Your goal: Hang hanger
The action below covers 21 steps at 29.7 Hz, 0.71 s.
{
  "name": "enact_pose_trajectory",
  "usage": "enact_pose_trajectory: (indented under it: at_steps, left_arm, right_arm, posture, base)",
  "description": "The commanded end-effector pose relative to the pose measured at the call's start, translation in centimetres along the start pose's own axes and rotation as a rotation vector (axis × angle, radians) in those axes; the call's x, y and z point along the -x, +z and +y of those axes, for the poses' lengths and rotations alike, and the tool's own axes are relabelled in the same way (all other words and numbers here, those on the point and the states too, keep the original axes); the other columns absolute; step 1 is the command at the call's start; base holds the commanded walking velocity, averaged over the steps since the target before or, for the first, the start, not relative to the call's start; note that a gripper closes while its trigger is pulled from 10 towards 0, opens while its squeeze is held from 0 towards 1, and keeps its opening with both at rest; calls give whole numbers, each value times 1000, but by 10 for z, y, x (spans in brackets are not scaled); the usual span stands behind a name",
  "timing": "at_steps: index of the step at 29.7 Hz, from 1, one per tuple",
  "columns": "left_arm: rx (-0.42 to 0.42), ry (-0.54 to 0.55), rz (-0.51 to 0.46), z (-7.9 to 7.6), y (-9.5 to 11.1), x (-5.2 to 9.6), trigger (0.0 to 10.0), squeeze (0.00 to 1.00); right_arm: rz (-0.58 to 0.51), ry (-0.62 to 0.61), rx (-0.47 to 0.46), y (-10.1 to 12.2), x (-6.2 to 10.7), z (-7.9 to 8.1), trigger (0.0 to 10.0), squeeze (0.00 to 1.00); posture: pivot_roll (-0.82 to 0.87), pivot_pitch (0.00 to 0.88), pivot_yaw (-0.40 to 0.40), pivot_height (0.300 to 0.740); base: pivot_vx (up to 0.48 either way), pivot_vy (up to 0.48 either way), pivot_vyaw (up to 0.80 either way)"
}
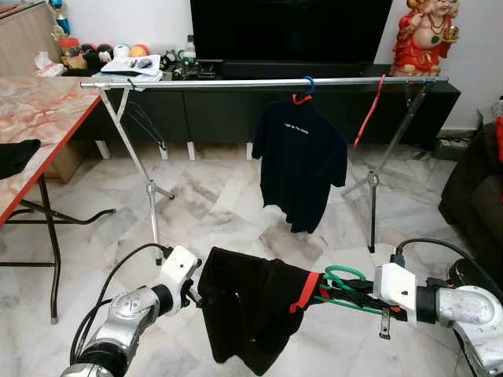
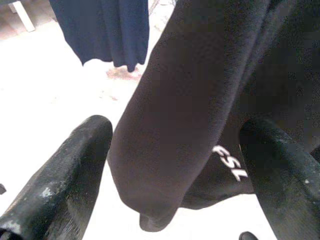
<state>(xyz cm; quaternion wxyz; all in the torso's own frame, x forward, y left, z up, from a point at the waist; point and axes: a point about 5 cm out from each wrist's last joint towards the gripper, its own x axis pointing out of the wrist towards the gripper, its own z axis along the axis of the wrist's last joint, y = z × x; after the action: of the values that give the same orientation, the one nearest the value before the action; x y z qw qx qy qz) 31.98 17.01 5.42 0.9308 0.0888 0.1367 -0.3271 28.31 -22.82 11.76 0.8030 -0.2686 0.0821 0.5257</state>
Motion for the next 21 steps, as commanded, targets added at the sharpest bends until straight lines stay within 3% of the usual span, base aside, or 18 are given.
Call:
enact_pose_trajectory:
  at_steps: [1, 14, 15, 16, 17, 18, 19, 20, 21]
  left_arm:
    - [-4, -6, -14, -1, 3, -3, 10000, 1000]
    - [47, -123, -34, -22, 8, -20, 10000, 1000]
    - [56, -145, -25, -25, 6, -20, 10000, 616]
    - [64, -154, -22, -26, 5, -20, 10000, 0]
    - [75, -169, -22, -28, 4, -20, 10000, 0]
    - [81, -178, -25, -29, 4, -20, 4314, 0]
    - [82, -179, -26, -29, 4, -20, 4314, 0]
    - [83, -179, -26, -29, 4, -20, 0, 0]
    - [87, -193, -30, -30, 3, -19, 0, 0]
  right_arm:
    - [-36, -30, 23, 8, 6, -5, 0, 0]
    - [-47, -23, 26, 13, 7, -6, 0, 0]
    - [-46, -24, 26, 13, 7, -6, 0, 0]
    - [-46, -25, 25, 13, 7, -6, 0, 0]
    - [-45, -25, 25, 13, 7, -6, 0, 0]
    - [-45, -25, 25, 13, 7, -6, 0, 0]
    - [-44, -25, 24, 13, 7, -6, 0, 0]
    - [-44, -25, 24, 13, 7, -6, 0, 0]
    - [-45, -25, 24, 13, 7, -6, 0, 0]
  posture:
    - [-42, 67, 0, 740]
    - [-58, 57, -1, 740]
    - [-58, 57, -1, 740]
    - [-58, 57, -1, 740]
    - [-58, 57, -1, 740]
    - [-58, 54, 0, 740]
    - [-58, 54, 0, 740]
    - [-58, 54, 0, 740]
    - [-58, 54, 0, 740]
  base:
    - [0, 0, 0]
    - [0, 0, 0]
    - [0, 0, 0]
    - [0, 0, 0]
    - [0, 0, 0]
    - [0, 0, 0]
    - [0, 0, 0]
    - [0, 0, 0]
    - [0, 0, 0]
